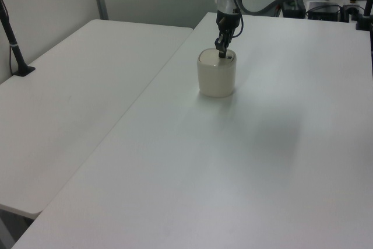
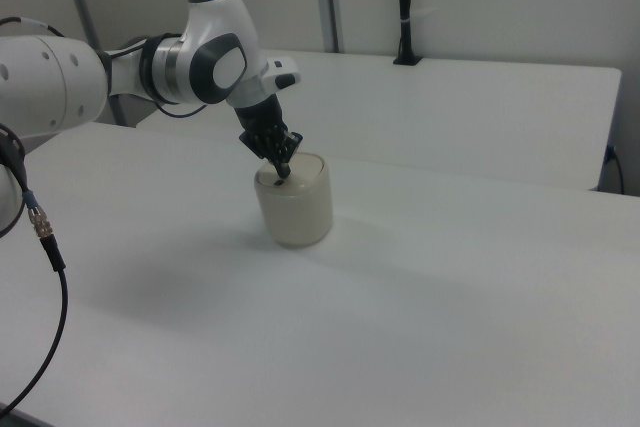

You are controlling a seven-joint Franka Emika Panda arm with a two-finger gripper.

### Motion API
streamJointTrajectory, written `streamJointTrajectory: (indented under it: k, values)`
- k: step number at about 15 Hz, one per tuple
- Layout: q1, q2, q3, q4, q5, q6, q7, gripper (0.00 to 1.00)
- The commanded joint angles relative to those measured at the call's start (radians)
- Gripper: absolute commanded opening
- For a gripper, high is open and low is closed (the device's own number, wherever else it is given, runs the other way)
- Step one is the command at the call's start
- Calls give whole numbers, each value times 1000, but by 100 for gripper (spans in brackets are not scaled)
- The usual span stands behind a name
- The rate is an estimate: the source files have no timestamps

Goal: Close the trash bin

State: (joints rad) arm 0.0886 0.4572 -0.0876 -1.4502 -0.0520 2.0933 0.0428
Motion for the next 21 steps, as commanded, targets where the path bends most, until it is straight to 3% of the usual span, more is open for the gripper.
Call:
streamJointTrajectory:
  k: [1, 4, 5, 7, 8, 9, 16, 21]
  values:
    - [3, -58, -3, -6, 21, -89, -15, 4]
    - [6, -155, -3, -6, 20, -252, -12, 15]
    - [6, -175, -1, -7, 20, -310, -18, 23]
    - [13, -218, 0, -13, 14, -418, -8, 62]
    - [13, -230, 0, -13, 12, -441, -8, 77]
    - [13, -248, 0, -16, 14, -449, -6, 100]
    - [13, -426, -1, -191, 12, -443, -8, 100]
    - [-3, -442, -12, -190, 23, -453, -40, 100]
